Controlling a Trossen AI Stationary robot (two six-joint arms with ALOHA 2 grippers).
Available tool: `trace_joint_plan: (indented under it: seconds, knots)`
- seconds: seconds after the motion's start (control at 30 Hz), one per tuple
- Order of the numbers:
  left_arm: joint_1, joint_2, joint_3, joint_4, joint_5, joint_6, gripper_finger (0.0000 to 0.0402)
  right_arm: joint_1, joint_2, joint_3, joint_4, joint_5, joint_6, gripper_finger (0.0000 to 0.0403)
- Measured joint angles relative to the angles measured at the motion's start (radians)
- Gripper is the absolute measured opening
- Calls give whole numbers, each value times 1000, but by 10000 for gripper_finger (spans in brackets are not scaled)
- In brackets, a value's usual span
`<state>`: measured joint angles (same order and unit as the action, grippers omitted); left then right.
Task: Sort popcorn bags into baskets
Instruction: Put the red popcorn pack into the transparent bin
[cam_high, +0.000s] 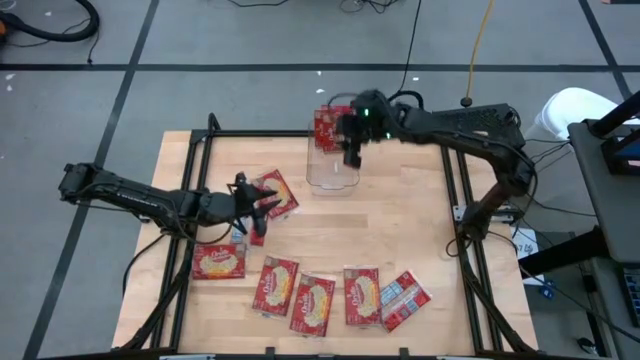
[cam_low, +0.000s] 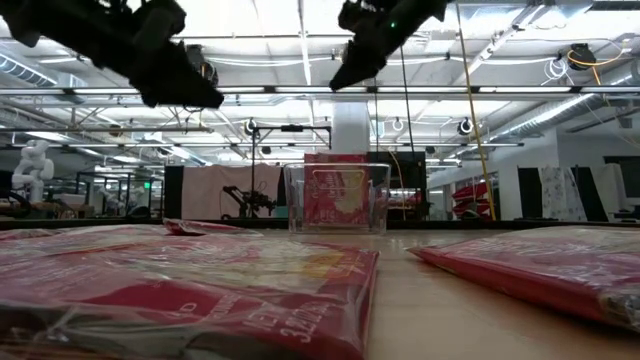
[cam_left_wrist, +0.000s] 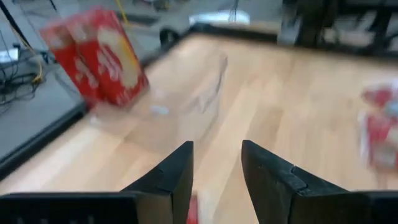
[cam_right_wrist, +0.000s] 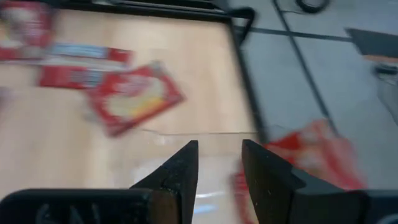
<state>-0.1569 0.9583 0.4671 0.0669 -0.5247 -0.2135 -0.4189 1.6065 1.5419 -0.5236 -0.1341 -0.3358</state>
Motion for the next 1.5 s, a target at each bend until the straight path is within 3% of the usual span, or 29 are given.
trace_joint_plan:
  seconds: [0.13, 0.3, 0.43, 0.53, 0.7, 1.07, 1.17, 1.33, 1.5]
  knots:
    - [-31, 42, 0, -99, 1, 4, 177, 125, -63, -142, 119, 2, 66, 118]
    - [-51, 150, 0, -131, 3, -32, 257, 268, -140, -386, 428, 11, 132, 118]
    - [-62, 243, 0, -152, 2, -12, 301, 360, -186, -565, 674, 115, 176, 118]
    - [-69, 302, 0, -156, 2, 56, 302, 400, -199, -659, 785, 175, 217, 118]
    - [-48, 390, 0, -149, -3, 123, 266, 422, -203, -741, 857, 189, 273, 118]
    - [44, 534, 4, -107, 49, 156, 204, 422, -202, -757, 856, 188, 268, 118]
    - [45, 538, 3, -93, 54, 211, 157, 421, -202, -757, 856, 189, 268, 118]
    - [48, 541, 0, -68, 48, 291, 24, 421, -202, -757, 856, 193, 345, 118]
    - [20, 542, 18, -45, 23, 322, 9, 444, -187, -757, 856, 297, 507, 118]
